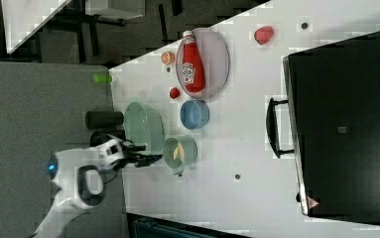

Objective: Pick Banana and place it in mug.

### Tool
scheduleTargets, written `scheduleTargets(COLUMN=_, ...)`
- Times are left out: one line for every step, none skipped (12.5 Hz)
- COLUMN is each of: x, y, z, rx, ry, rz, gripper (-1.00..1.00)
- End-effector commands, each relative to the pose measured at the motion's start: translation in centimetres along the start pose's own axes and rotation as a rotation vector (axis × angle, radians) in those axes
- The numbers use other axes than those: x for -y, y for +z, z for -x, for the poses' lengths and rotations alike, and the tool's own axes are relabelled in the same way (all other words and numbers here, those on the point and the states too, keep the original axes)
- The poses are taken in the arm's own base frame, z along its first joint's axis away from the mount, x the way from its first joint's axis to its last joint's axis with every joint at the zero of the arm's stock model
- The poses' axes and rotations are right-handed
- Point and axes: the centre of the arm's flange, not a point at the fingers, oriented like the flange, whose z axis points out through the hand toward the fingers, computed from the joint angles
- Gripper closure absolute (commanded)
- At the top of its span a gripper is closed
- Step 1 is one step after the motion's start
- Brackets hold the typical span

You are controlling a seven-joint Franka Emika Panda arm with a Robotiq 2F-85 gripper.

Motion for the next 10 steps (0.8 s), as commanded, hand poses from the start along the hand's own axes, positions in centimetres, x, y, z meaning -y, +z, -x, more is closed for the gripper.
scheduleTargets(x=-0.8, y=-8.8, z=-1.8, rx=-0.130, ry=0.102, rz=-0.047, gripper=-1.00)
scheduleTargets(x=-1.8, y=-12.0, z=-2.2, rx=-0.151, ry=0.128, rz=-0.045, gripper=-1.00)
scheduleTargets(x=-3.2, y=-15.1, z=-2.6, rx=-0.159, ry=0.159, rz=-0.037, gripper=-1.00)
scheduleTargets(x=-4.8, y=-18.1, z=-2.7, rx=-0.147, ry=0.190, rz=-0.018, gripper=-1.00)
scheduleTargets(x=-6.6, y=-21.0, z=-2.8, rx=-0.125, ry=0.223, rz=-0.001, gripper=-1.00)
scheduleTargets(x=-8.5, y=-23.9, z=-3.0, rx=-0.106, ry=0.263, rz=0.006, gripper=-1.00)
scheduleTargets(x=-10.5, y=-26.6, z=-3.4, rx=-0.093, ry=0.299, rz=0.002, gripper=-1.00)
scheduleTargets(x=-12.5, y=-28.9, z=-3.9, rx=-0.077, ry=0.338, rz=-0.003, gripper=-1.00)
scheduleTargets(x=-14.4, y=-30.4, z=-4.5, rx=-0.065, ry=0.372, rz=-0.001, gripper=-1.00)
scheduleTargets(x=-16.0, y=-31.7, z=-5.3, rx=-0.076, ry=0.393, rz=0.006, gripper=-1.00)
